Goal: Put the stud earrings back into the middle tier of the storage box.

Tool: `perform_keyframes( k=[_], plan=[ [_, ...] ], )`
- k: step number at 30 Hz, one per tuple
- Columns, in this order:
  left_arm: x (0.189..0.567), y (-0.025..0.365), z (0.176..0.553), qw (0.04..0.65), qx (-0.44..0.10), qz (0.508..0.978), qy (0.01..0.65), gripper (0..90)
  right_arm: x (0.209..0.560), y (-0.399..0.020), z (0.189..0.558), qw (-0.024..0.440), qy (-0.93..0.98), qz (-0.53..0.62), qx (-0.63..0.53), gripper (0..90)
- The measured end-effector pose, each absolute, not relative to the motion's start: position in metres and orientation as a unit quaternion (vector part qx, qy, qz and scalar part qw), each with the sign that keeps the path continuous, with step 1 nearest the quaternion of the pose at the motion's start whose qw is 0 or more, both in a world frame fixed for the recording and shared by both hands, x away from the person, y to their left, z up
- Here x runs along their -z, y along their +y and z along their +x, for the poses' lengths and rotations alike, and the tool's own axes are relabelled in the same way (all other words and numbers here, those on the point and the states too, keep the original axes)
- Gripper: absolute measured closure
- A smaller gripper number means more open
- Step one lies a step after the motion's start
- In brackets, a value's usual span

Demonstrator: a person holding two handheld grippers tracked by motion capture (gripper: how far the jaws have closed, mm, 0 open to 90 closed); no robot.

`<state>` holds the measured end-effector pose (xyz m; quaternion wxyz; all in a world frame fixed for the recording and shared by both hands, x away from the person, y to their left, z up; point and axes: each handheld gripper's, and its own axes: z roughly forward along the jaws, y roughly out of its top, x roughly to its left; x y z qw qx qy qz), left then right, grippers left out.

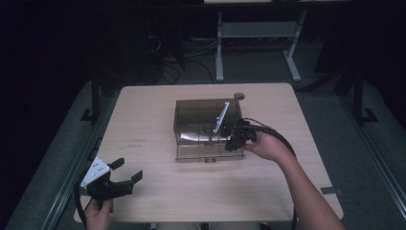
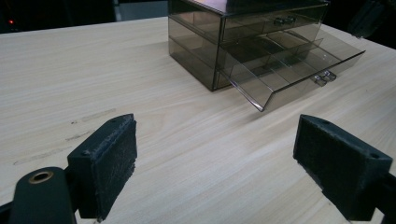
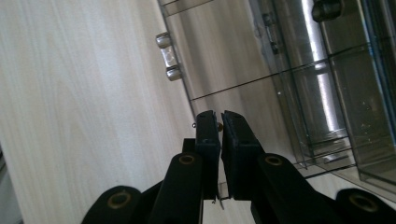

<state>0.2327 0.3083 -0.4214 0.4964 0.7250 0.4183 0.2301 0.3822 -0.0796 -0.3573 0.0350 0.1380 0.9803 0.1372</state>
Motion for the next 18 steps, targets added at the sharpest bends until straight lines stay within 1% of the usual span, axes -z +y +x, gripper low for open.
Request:
perform_keyframes(
  k=[12, 18],
  plan=[
    [0.421, 0.308, 0.232, 0.497, -0.229, 0.727, 0.415, 12.9, 0.368, -0.081, 0.4, 0.026, 0.978, 0.161, -0.129, 84.7],
    [0.421, 0.309, 0.231, 0.499, -0.228, 0.725, 0.417, 12.9, 0.379, -0.076, 0.407, 0.013, 0.979, 0.168, -0.114, 84.6]
  ],
)
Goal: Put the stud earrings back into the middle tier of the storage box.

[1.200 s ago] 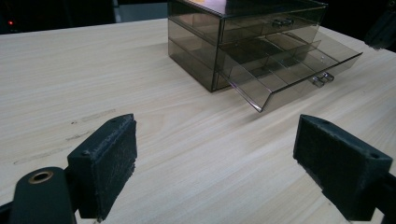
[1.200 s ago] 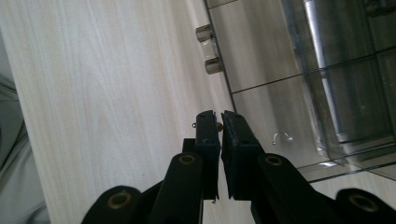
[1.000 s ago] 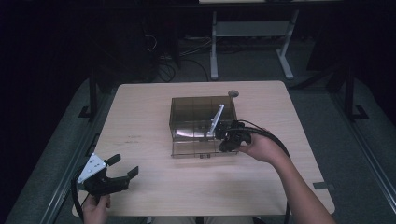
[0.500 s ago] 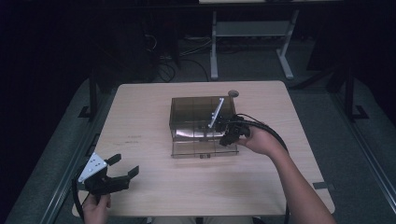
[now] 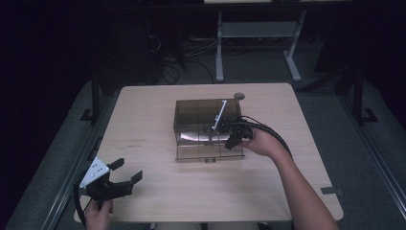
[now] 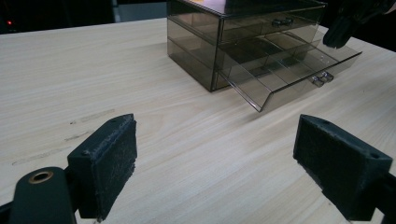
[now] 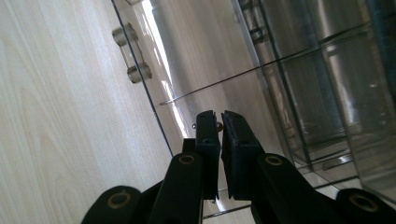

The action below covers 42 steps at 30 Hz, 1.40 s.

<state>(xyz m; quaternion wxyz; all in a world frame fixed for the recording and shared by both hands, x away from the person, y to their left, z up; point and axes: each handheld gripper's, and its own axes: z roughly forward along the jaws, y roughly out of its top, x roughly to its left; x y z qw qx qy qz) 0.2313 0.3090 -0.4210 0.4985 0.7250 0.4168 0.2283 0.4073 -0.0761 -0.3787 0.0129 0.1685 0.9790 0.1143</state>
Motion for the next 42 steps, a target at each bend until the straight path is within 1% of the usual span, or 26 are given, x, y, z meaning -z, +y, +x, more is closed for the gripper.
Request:
perform_keyframes(
  k=[10, 24, 29, 36, 37, 42],
  plan=[
    [0.421, 0.309, 0.232, 0.499, -0.228, 0.726, 0.415, 12.8, 0.392, -0.075, 0.416, 0.002, 0.979, 0.179, -0.101, 84.6],
    [0.421, 0.309, 0.231, 0.5, -0.229, 0.724, 0.415, 12.9, 0.396, -0.072, 0.418, 0.0, 0.979, 0.182, -0.094, 83.8],
    [0.421, 0.308, 0.231, 0.501, -0.229, 0.724, 0.415, 12.9, 0.389, -0.078, 0.415, -0.001, 0.977, 0.183, -0.111, 80.0],
    [0.421, 0.308, 0.231, 0.497, -0.23, 0.728, 0.413, 12.9, 0.38, -0.087, 0.41, -0.001, 0.973, 0.19, -0.132, 76.9],
    [0.421, 0.308, 0.231, 0.496, -0.23, 0.728, 0.414, 12.9, 0.378, -0.091, 0.408, 0.0, 0.972, 0.192, -0.138, 75.1],
    [0.42, 0.308, 0.23, 0.498, -0.232, 0.726, 0.414, 12.9, 0.374, -0.102, 0.405, 0.003, 0.968, 0.203, -0.151, 72.4]
  ],
)
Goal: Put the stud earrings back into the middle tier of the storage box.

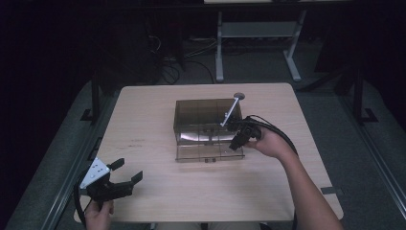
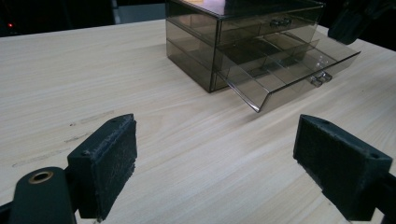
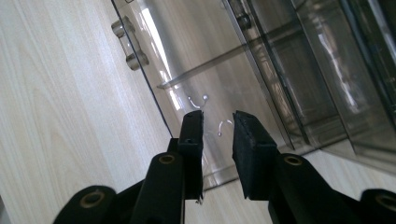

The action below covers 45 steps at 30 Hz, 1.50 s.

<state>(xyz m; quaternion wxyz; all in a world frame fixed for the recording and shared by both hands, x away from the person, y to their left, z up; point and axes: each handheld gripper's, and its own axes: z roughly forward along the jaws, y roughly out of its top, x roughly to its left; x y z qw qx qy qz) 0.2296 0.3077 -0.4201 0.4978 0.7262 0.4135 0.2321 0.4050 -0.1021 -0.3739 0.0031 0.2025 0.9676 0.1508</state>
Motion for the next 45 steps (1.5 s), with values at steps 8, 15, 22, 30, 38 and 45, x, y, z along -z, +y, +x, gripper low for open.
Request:
perform_keyframes(
  k=[8, 15, 22, 30, 38, 45],
  plan=[
    [0.421, 0.307, 0.231, 0.496, -0.231, 0.729, 0.412, 12.8, 0.366, -0.12, 0.402, 0.005, 0.962, 0.213, -0.169, 67.5],
    [0.421, 0.307, 0.23, 0.498, -0.23, 0.728, 0.411, 12.9, 0.363, -0.132, 0.397, 0.007, 0.959, 0.223, -0.176, 63.8],
    [0.421, 0.306, 0.231, 0.498, -0.229, 0.728, 0.411, 12.9, 0.36, -0.146, 0.393, 0.009, 0.956, 0.232, -0.181, 61.1],
    [0.421, 0.306, 0.231, 0.498, -0.228, 0.728, 0.412, 12.9, 0.356, -0.16, 0.389, 0.015, 0.952, 0.243, -0.186, 59.1],
    [0.421, 0.306, 0.231, 0.498, -0.229, 0.728, 0.412, 12.9, 0.357, -0.172, 0.383, 0.016, 0.948, 0.252, -0.191, 56.9],
    [0.421, 0.306, 0.231, 0.497, -0.228, 0.729, 0.412, 12.9, 0.363, -0.184, 0.376, 0.016, 0.945, 0.261, -0.195, 55.4]
  ],
)
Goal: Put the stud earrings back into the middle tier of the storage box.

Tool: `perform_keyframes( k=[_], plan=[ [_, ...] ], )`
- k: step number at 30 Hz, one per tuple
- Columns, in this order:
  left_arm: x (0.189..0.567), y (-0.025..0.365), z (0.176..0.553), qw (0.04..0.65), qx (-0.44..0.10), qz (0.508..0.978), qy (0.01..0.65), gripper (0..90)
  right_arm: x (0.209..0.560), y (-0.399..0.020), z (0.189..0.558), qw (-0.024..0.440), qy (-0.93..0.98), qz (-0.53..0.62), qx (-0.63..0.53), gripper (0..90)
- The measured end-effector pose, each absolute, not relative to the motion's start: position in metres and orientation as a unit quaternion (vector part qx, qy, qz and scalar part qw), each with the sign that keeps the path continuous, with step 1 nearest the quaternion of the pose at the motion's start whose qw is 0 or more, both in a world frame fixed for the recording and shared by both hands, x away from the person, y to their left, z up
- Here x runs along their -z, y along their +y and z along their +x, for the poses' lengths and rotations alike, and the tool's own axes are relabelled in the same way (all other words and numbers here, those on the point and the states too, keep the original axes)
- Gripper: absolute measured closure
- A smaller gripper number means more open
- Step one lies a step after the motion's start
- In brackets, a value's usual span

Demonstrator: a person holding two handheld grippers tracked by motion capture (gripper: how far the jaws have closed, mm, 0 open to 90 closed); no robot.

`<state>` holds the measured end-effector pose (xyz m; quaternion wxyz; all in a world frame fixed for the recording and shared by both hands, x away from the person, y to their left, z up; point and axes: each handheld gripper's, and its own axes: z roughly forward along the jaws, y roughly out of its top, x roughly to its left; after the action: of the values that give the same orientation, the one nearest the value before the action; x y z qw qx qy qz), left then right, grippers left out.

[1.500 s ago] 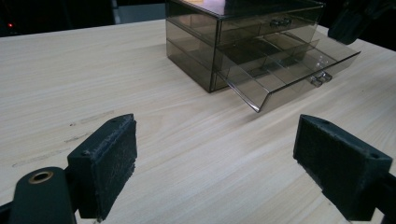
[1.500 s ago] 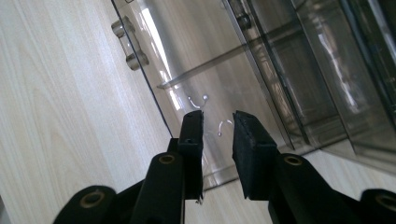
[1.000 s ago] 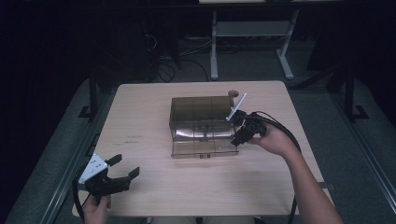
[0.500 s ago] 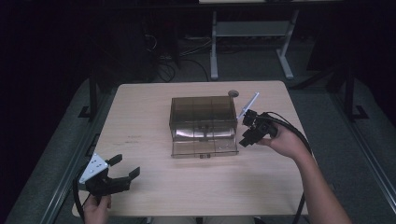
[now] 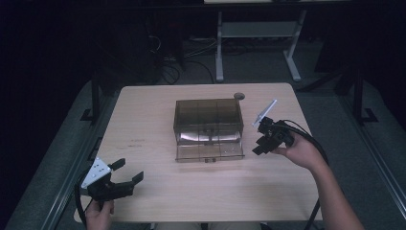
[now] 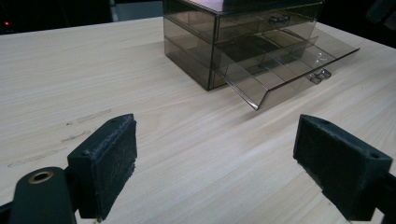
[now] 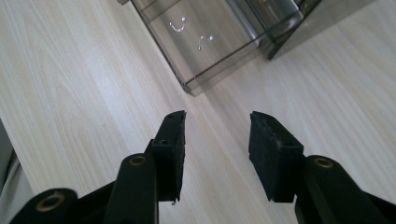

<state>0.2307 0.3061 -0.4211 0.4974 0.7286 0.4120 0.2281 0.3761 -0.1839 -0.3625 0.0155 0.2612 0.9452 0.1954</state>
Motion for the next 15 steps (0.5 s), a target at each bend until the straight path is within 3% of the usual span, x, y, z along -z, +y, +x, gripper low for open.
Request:
perform_keyframes(
  k=[15],
  plan=[
    [0.421, 0.305, 0.231, 0.497, -0.229, 0.73, 0.41, 12.9, 0.376, -0.214, 0.357, 0.017, 0.936, 0.287, -0.204, 52.1]
  ],
)
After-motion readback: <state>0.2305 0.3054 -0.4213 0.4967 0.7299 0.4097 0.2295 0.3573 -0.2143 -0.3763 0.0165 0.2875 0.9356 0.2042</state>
